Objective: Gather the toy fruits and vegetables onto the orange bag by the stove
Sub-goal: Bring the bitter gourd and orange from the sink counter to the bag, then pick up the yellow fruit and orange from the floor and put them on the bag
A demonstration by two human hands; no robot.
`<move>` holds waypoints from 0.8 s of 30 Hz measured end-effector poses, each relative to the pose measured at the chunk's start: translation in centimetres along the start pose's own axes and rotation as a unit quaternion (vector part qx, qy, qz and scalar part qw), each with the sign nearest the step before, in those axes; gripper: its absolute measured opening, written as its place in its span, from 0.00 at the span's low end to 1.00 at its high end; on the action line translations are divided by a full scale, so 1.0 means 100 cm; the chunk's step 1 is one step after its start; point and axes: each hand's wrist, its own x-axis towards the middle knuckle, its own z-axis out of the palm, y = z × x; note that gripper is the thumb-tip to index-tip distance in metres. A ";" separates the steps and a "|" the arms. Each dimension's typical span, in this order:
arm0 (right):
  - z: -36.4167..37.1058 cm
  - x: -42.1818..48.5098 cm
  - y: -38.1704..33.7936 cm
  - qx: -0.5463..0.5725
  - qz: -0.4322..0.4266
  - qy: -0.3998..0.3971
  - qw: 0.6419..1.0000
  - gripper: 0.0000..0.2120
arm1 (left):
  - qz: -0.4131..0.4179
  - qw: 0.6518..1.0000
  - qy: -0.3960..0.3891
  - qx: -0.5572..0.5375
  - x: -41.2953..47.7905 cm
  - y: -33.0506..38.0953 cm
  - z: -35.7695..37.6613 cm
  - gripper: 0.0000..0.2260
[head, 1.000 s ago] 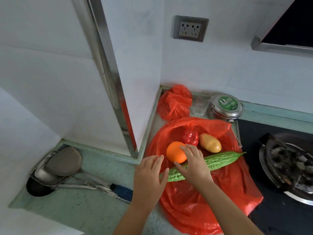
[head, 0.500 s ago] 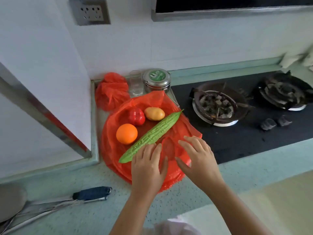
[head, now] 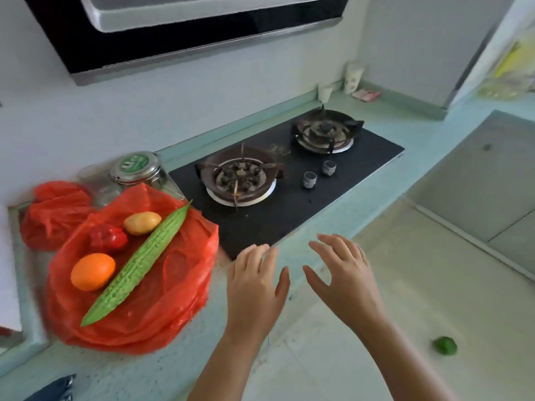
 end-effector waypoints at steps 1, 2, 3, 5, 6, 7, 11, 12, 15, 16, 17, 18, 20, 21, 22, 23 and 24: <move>-0.012 -0.009 0.016 -0.002 0.012 0.008 1.000 0.19 | 0.011 1.000 -0.009 -0.004 0.000 0.020 0.007 0.17; -0.025 -0.019 0.032 -0.006 0.024 0.016 1.000 0.19 | 0.024 1.000 -0.019 -0.006 -0.001 0.040 0.014 0.17; -0.038 -0.029 0.049 -0.010 0.037 0.027 0.999 0.19 | 0.038 0.999 -0.031 -0.009 -0.003 0.061 0.022 0.17; -0.064 -0.049 0.083 -0.016 0.063 0.052 0.997 0.19 | 0.069 0.996 -0.050 -0.017 -0.005 0.103 0.037 0.18; -0.076 -0.060 0.100 -0.020 0.076 0.061 0.995 0.19 | 0.085 0.995 -0.056 -0.021 -0.006 0.124 0.046 0.18; -0.088 -0.072 0.117 -0.024 0.089 0.069 0.993 0.19 | 0.100 0.993 -0.062 -0.027 -0.007 0.146 0.056 0.18; -0.133 -0.122 0.182 -0.053 0.145 0.090 0.984 0.19 | 0.152 0.983 -0.087 -0.058 -0.014 0.231 0.097 0.18; -0.145 -0.135 0.197 -0.061 0.160 0.098 0.980 0.19 | 0.168 0.979 -0.095 -0.066 -0.017 0.252 0.107 0.18; -0.179 -0.178 0.238 -0.090 0.213 0.128 0.965 0.18 | 0.217 0.964 -0.117 -0.099 -0.028 0.312 0.134 0.17; -0.190 -0.192 0.250 -0.098 0.232 0.138 0.958 0.18 | 0.233 0.958 -0.124 -0.108 -0.031 0.330 0.142 0.17; -0.200 -0.206 0.262 -0.104 0.251 0.149 0.951 0.18 | 0.248 0.953 -0.130 -0.117 -0.035 0.347 0.150 0.17; -0.209 -0.219 0.273 -0.110 0.271 0.161 0.943 0.17 | 0.262 0.947 -0.138 -0.126 -0.038 0.363 0.157 0.17; -0.225 -0.242 0.292 -0.123 0.309 0.188 0.924 0.16 | 0.288 0.934 -0.153 -0.144 -0.044 0.391 0.171 0.17; -0.232 -0.255 0.301 -0.130 0.329 0.199 0.914 0.16 | 0.302 0.927 -0.161 -0.152 -0.047 0.406 0.180 0.17; -0.237 -0.265 0.309 -0.136 0.344 0.207 0.906 0.16 | 0.313 0.921 -0.169 -0.156 -0.049 0.418 0.187 0.17; -0.241 -0.273 0.315 -0.140 0.355 0.212 0.900 0.16 | 0.321 0.917 -0.175 -0.160 -0.050 0.428 0.193 0.17; -0.245 -0.282 0.322 -0.143 0.369 0.217 0.892 0.16 | 0.330 0.912 -0.180 -0.166 -0.052 0.439 0.201 0.17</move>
